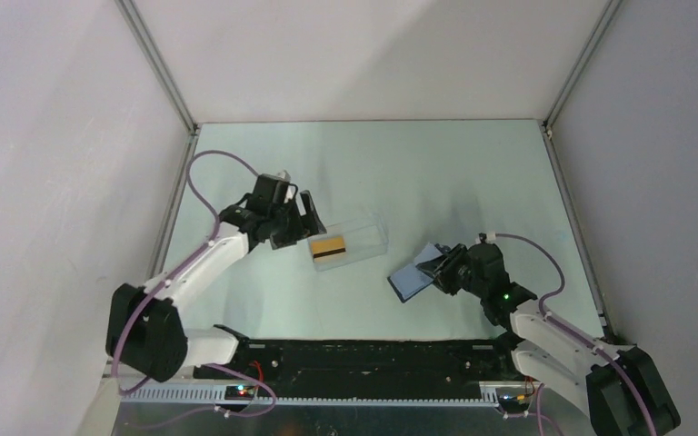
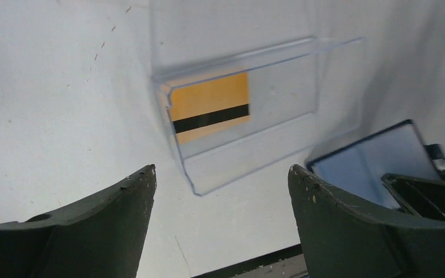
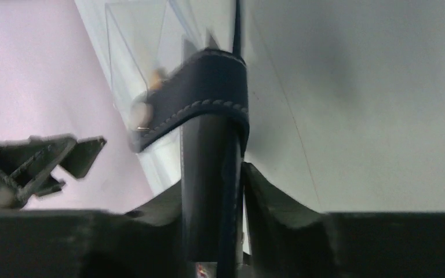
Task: Put the credit cards into the card holder
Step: Place the card holder at the corner of the board, then move the storage box to the center of the board, then pick up the credit card from the storage box.
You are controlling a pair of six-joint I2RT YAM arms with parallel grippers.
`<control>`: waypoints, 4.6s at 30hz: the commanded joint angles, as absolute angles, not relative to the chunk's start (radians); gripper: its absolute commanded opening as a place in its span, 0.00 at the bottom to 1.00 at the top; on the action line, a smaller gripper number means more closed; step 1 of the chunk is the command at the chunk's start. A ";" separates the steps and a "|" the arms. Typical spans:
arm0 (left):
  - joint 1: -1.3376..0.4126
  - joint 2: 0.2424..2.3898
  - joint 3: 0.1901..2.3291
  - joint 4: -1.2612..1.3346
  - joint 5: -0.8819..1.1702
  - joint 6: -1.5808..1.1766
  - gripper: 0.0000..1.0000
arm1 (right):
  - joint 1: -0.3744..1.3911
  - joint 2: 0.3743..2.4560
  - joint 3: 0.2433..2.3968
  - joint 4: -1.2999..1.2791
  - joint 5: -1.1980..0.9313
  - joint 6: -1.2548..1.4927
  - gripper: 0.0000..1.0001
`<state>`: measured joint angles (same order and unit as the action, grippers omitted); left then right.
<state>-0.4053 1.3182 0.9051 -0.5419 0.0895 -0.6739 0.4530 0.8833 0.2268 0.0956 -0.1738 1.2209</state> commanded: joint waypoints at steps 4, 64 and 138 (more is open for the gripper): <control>-0.404 1.189 0.980 -0.623 0.107 -0.628 0.88 | 0.497 0.810 0.223 -0.041 -0.075 1.375 0.70; -0.394 1.660 1.056 -0.627 0.141 -0.455 0.17 | 0.468 1.443 1.174 -0.361 -0.475 0.622 0.57; -0.589 1.479 0.889 -0.611 -0.019 -0.914 0.00 | 0.840 1.994 1.461 -0.507 -0.262 0.607 0.00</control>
<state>-0.5758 1.5032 0.8768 -0.6453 -0.0341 -0.9016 0.8165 2.0563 1.4696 -0.5728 -0.2325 0.5732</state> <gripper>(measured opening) 0.010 0.009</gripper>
